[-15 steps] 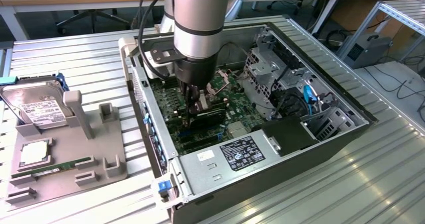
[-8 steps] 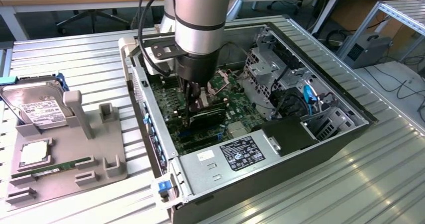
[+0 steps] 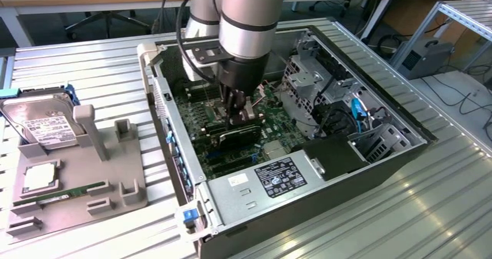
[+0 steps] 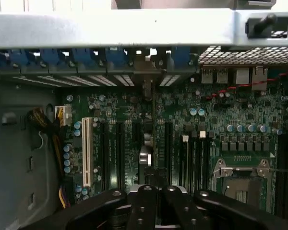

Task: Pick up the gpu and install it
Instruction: 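Press down on the gpu until it lock into place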

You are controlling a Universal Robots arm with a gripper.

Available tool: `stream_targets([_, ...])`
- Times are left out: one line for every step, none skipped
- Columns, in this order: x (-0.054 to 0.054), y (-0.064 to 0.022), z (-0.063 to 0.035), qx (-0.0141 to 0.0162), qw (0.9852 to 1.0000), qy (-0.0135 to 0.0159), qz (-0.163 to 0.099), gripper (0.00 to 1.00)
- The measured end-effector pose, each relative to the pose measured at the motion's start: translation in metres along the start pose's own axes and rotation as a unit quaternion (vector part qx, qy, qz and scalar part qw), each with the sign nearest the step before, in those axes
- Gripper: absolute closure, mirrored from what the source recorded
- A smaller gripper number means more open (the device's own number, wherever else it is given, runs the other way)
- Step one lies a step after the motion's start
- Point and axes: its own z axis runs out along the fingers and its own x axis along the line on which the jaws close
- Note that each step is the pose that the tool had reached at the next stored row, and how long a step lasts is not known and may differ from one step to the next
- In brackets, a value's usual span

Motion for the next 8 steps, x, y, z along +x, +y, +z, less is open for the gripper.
stream_targets([0.0,-0.005,-0.0001,-0.0015,1.0,-0.0005,0.0,0.89])
stream_targets([0.0,-0.0084,-0.0001,-0.0025,1.0,-0.0008,0.0,0.89])
stream_targets([0.0,-0.0171,-0.0003,-0.0054,1.0,-0.0017,0.0,0.89])
stream_targets([0.001,-0.0228,-0.0003,-0.0073,1.0,-0.0023,0.0,0.89])
stream_targets([0.001,-0.0272,-0.0004,-0.0089,1.0,-0.0026,0.0,0.89])
stream_targets([0.001,-0.0335,-0.0005,-0.0109,0.9999,-0.0031,0.0,0.89])
stream_targets([0.001,-0.0363,-0.0005,-0.0118,0.9999,-0.0033,0.0,0.89])
stream_targets([0.001,-0.0384,-0.0005,-0.0124,0.9999,-0.0035,0.0,0.89])
